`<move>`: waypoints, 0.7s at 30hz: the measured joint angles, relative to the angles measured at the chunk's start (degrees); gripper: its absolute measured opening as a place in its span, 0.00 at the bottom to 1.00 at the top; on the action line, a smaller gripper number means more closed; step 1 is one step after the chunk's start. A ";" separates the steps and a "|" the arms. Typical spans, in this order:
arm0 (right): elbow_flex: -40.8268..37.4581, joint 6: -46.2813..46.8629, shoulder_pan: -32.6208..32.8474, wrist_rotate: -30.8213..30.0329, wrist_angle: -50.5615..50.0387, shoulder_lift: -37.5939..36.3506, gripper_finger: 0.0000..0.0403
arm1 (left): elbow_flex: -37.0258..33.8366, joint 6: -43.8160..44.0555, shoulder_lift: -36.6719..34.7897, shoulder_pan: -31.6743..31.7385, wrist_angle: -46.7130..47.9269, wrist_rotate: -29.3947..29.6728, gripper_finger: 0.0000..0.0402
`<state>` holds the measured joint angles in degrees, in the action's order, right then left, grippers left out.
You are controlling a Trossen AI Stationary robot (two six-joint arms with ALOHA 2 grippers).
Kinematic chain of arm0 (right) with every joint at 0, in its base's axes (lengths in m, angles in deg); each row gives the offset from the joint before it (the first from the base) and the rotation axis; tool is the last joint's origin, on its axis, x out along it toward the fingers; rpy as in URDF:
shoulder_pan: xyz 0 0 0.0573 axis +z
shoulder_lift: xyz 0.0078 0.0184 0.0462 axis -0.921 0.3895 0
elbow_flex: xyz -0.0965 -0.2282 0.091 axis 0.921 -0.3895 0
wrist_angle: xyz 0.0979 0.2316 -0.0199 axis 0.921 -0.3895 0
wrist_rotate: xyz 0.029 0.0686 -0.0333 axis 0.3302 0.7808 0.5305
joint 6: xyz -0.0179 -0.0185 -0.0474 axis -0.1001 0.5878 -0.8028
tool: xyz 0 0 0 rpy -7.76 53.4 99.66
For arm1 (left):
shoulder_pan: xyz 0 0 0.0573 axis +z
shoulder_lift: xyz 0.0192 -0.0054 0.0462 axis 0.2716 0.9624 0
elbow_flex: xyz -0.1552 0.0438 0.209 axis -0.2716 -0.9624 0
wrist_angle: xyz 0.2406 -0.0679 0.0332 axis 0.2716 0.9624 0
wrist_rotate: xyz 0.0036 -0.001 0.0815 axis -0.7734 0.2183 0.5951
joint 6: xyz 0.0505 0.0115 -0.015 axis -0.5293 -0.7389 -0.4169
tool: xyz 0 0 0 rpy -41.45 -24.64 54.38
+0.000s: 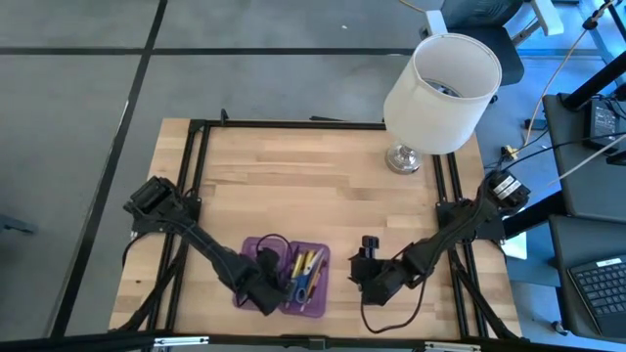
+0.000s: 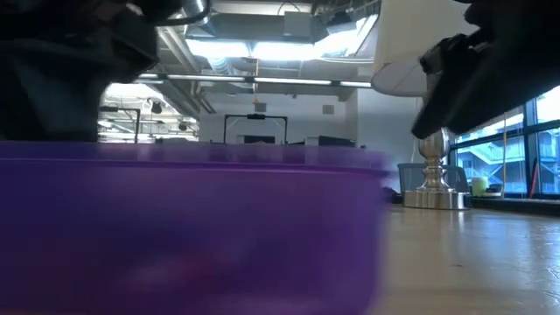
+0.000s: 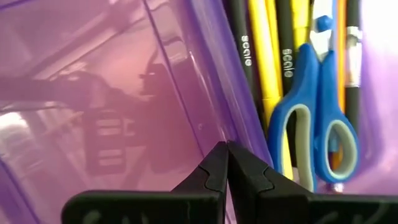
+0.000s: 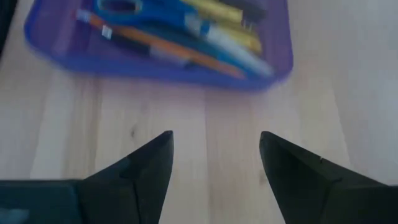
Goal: Pick & place school supplies into a supply box
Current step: Close the violet box
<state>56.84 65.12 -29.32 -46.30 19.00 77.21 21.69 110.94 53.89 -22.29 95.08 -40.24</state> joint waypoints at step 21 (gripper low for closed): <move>0.02 -11.08 2.25 -9.83 28.32 11.42 0.45 | 0.01 -13.37 0.00 -1.16 -6.90 8.58 0.01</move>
<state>56.86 54.04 -27.07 -56.13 47.32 88.64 21.70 97.57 53.89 -23.45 88.18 -31.66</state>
